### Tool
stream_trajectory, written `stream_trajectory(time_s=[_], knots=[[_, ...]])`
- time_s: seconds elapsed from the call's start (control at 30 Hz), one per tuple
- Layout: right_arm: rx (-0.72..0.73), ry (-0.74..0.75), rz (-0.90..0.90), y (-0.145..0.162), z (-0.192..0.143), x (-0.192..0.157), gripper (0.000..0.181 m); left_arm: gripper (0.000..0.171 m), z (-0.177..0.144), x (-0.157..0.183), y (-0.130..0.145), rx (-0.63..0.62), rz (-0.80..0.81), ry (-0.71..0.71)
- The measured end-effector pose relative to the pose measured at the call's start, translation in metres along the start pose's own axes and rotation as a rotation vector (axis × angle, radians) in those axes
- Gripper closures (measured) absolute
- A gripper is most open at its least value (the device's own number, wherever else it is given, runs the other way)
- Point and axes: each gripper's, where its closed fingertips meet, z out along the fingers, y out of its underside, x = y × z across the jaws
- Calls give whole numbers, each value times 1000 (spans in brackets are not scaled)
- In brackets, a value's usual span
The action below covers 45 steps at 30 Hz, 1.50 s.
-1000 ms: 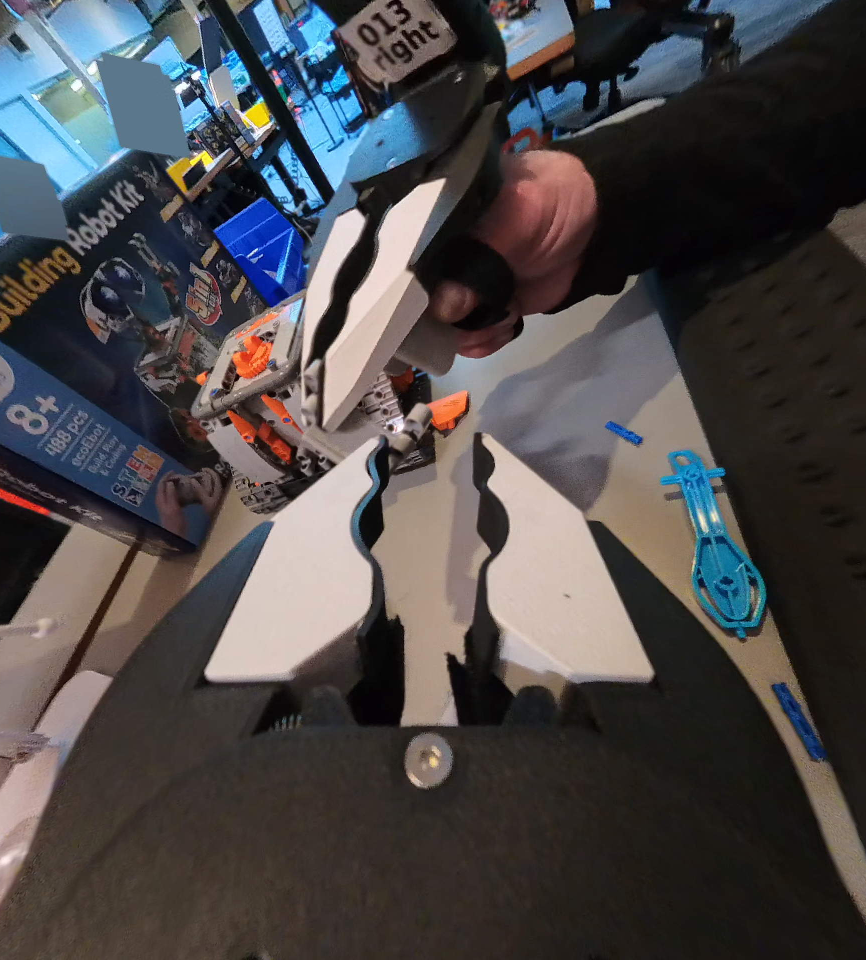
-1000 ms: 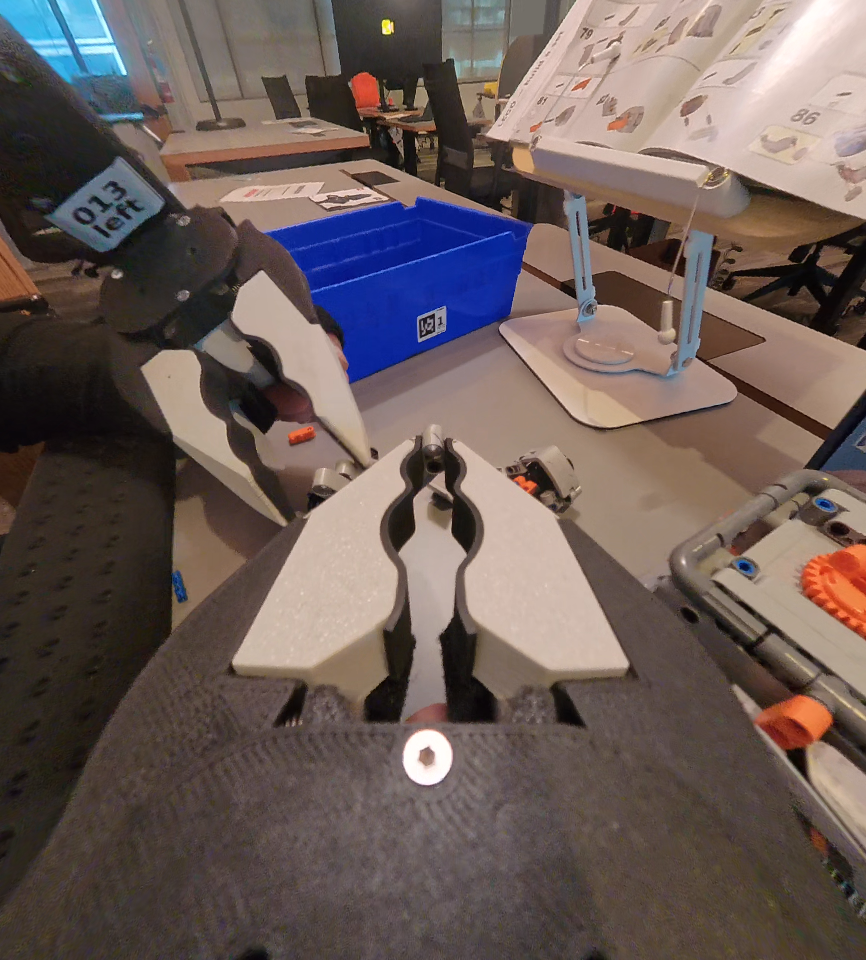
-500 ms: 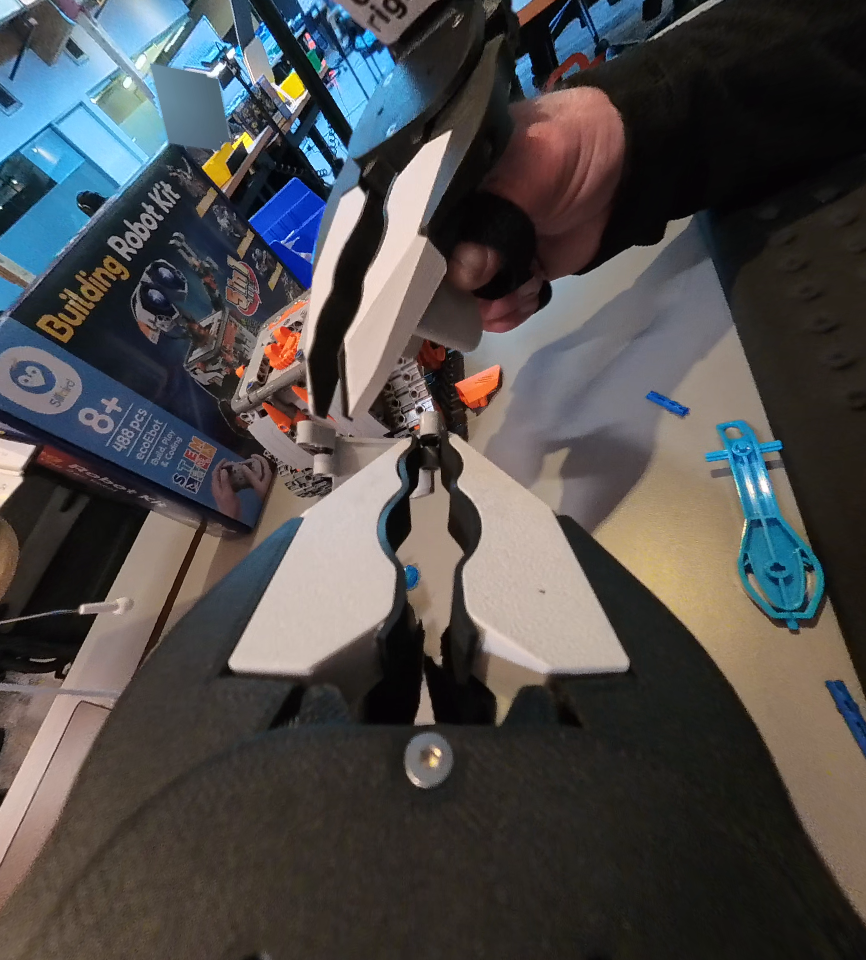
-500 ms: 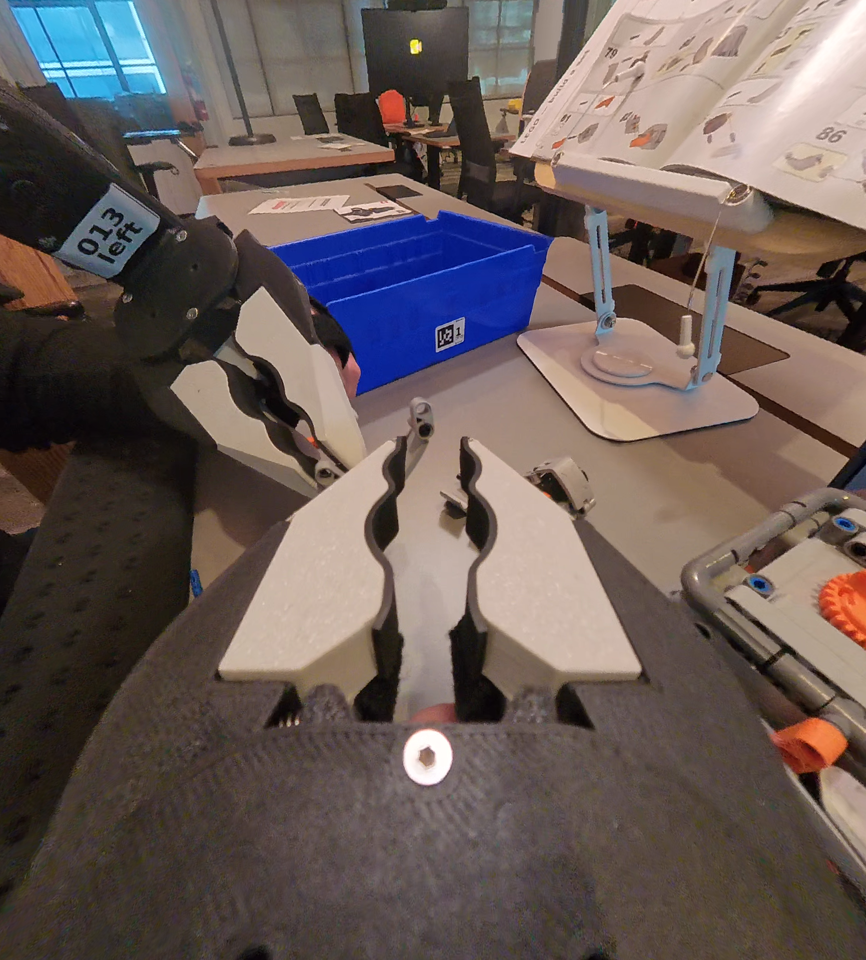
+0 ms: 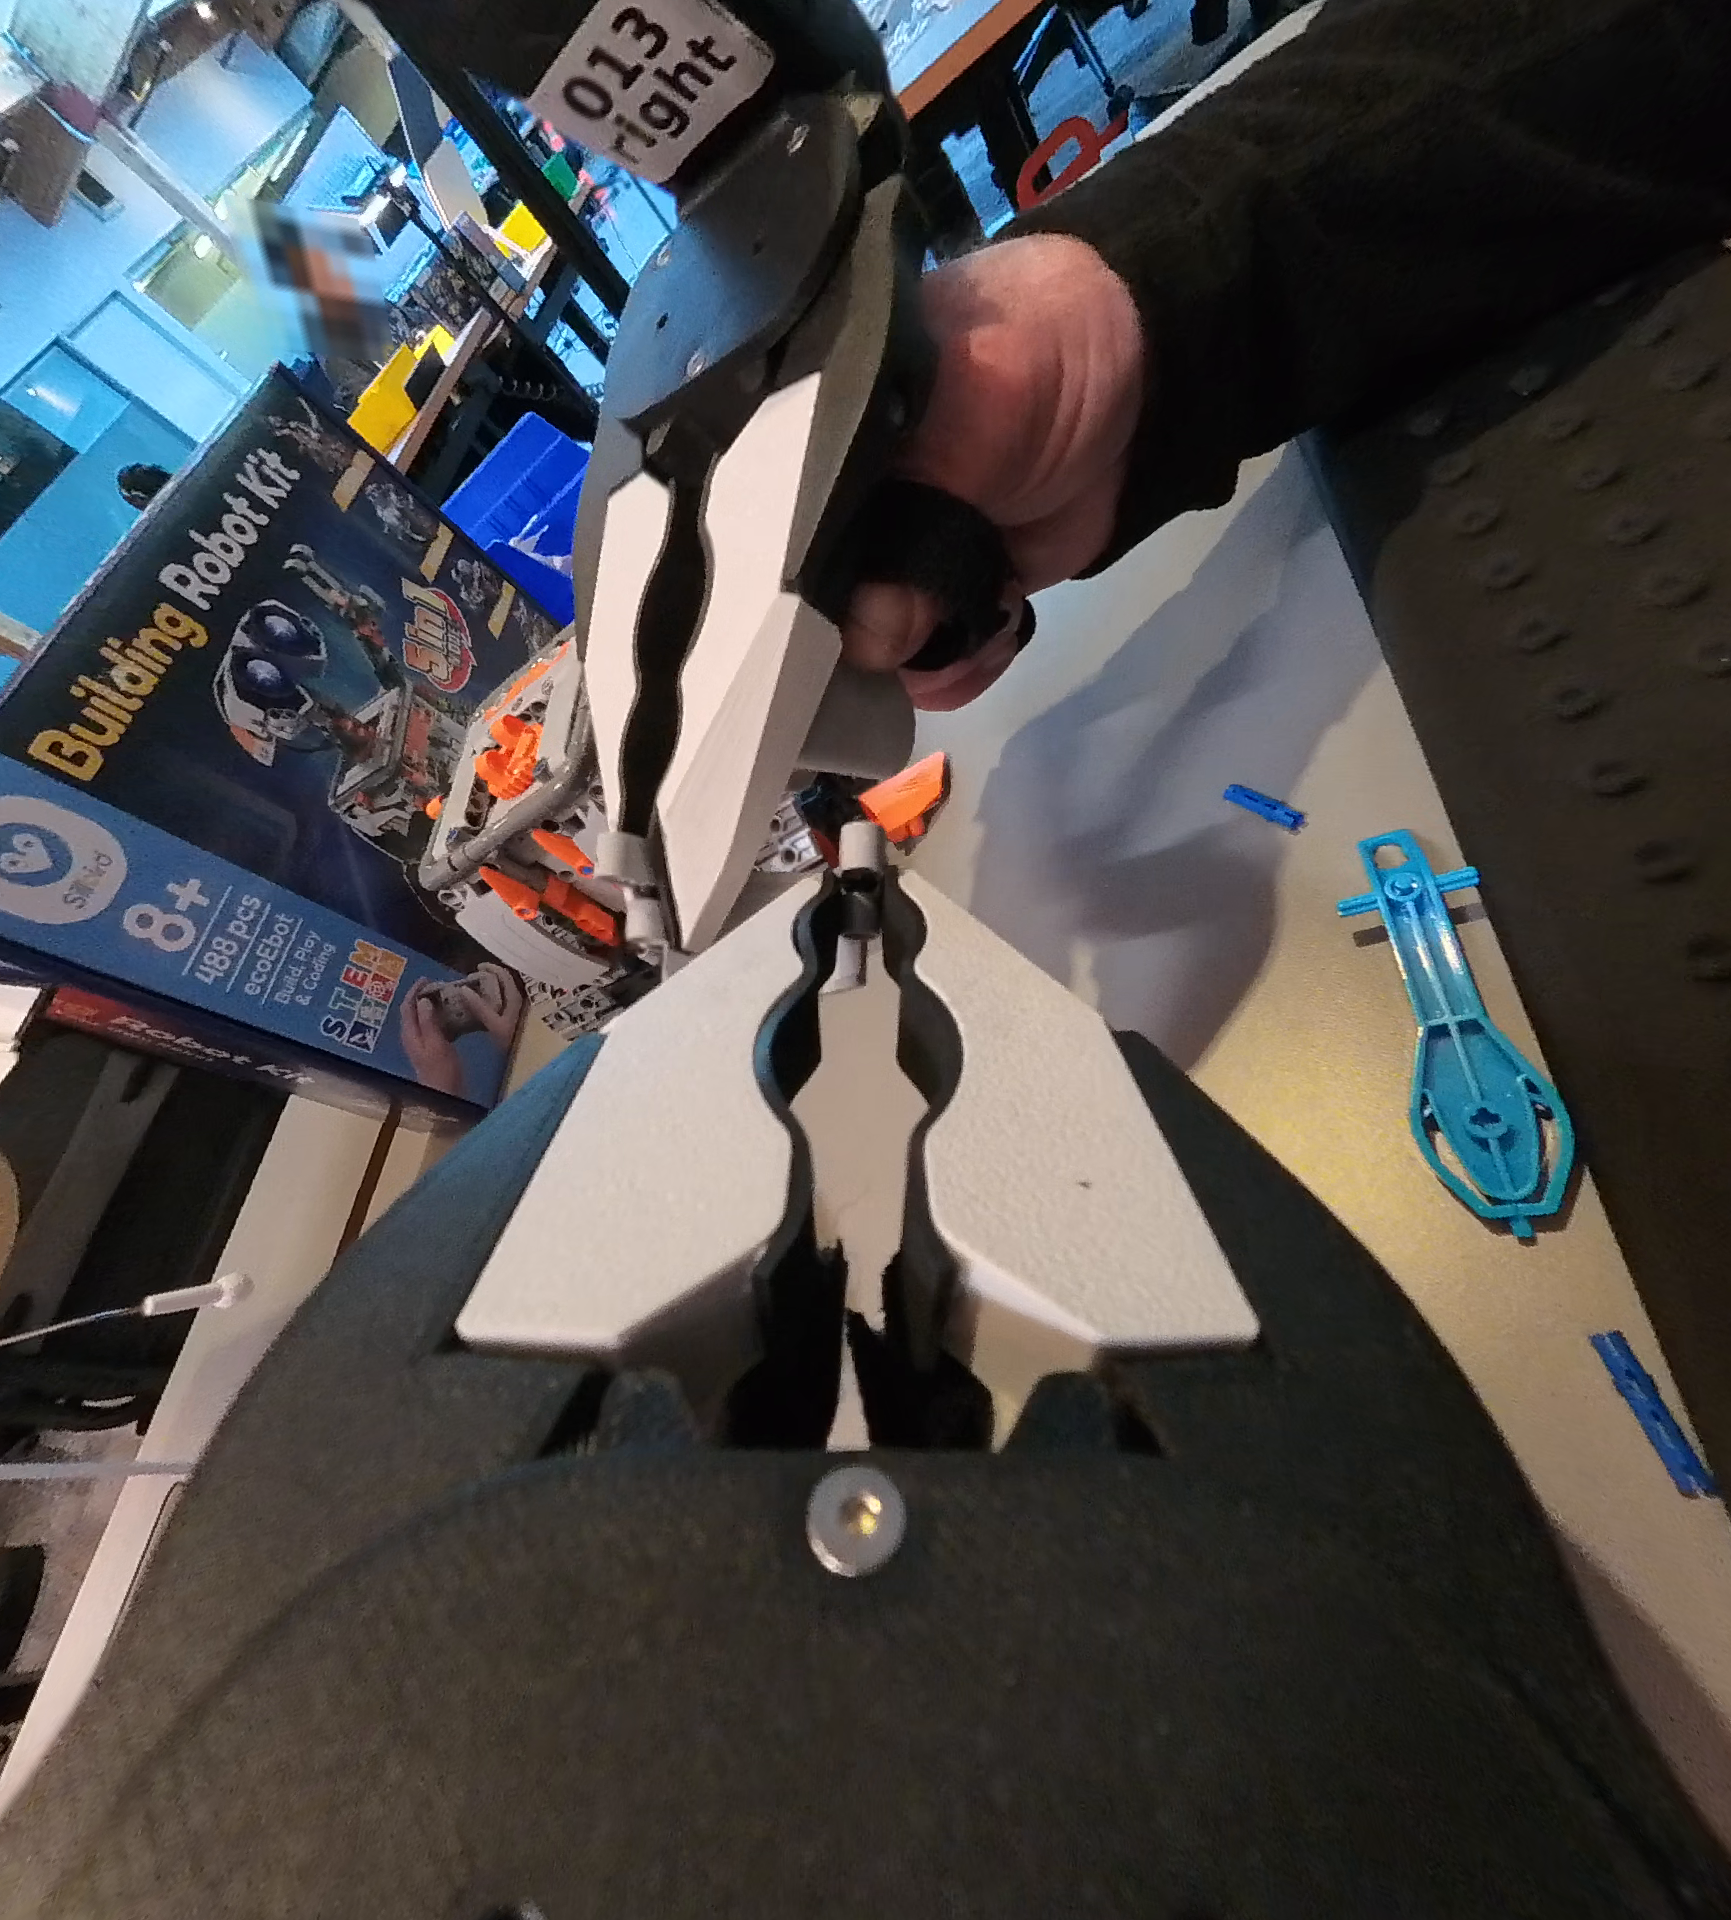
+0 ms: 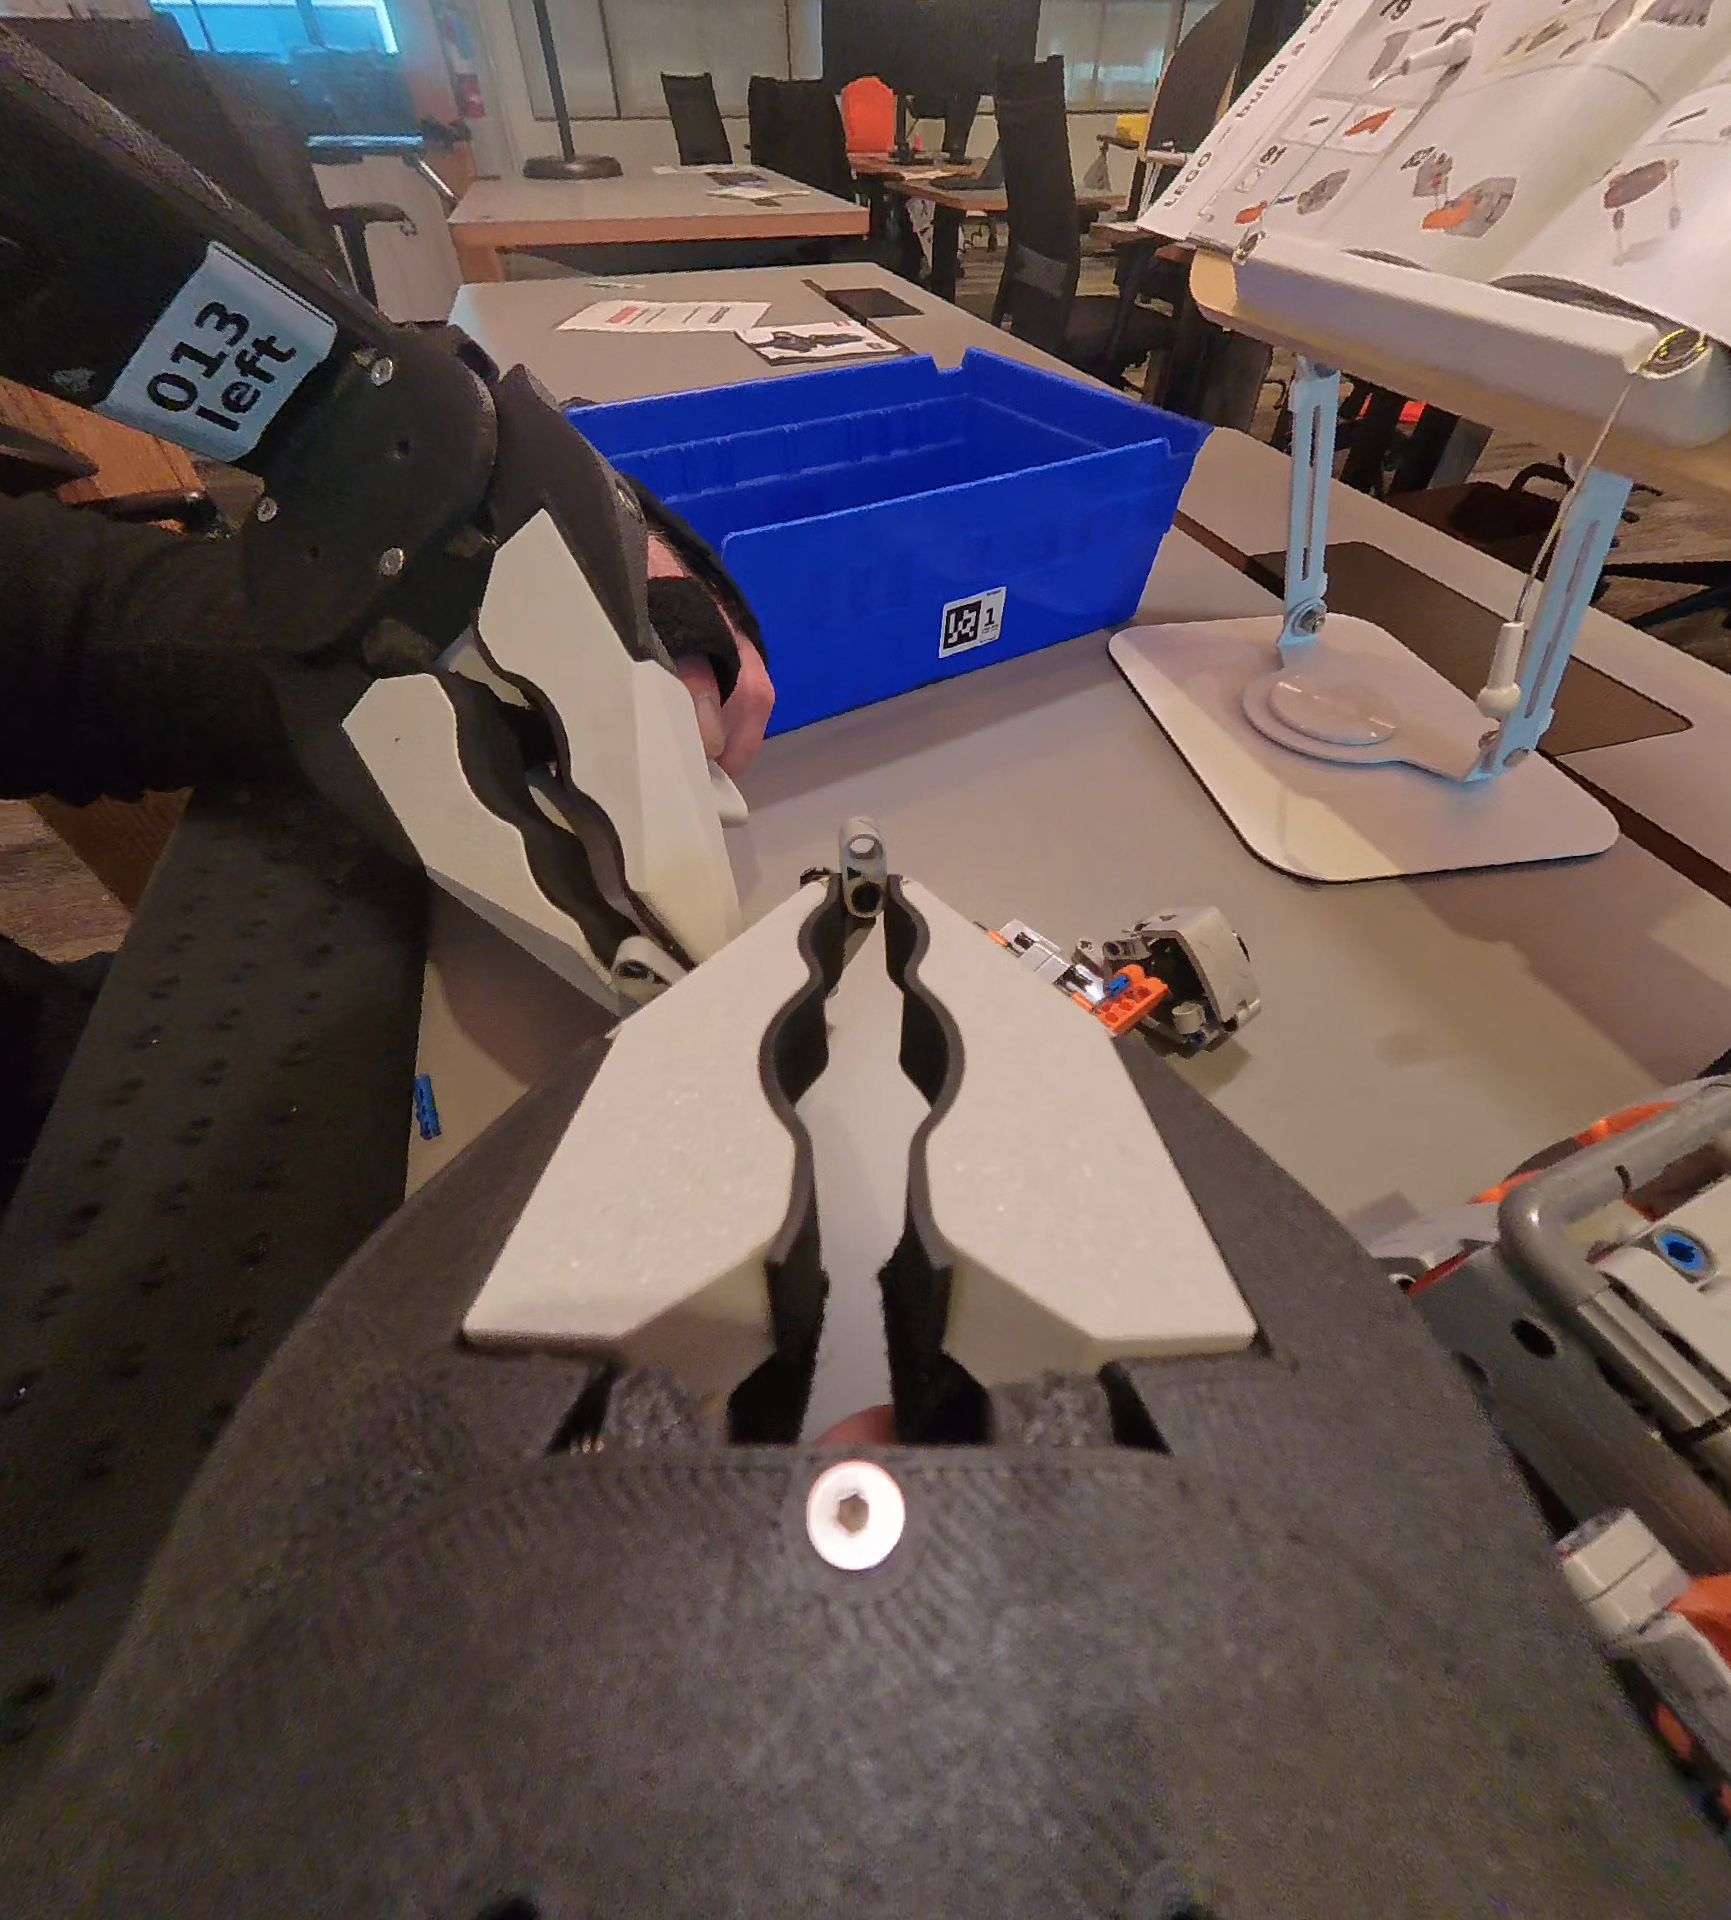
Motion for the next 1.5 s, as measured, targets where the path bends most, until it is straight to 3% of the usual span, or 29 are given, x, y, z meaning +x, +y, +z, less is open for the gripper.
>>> stream_trajectory(time_s=[0.5,0.63,0.7,0.87,1.07,1.3,1.5], knots=[[-70,22,-60,11,3,1,177,165,-2,7,13,-55,-24,86],[-65,62,-54,10,1,10,177,145,-10,5,16,-61,-69,133],[-46,78,-41,9,-2,15,177,135,-20,-3,16,-62,-81,111],[-15,114,-77,5,-3,21,177,132,-39,-27,19,-49,-128,26],[3,116,-122,2,-3,19,178,132,-42,-33,36,-142,-113,-1],[69,64,-64,-4,-5,17,177,132,-47,-39,41,-149,-156,-7],[30,57,-73,3,-1,15,177,132,-50,-41,50,-186,-180,-3]])
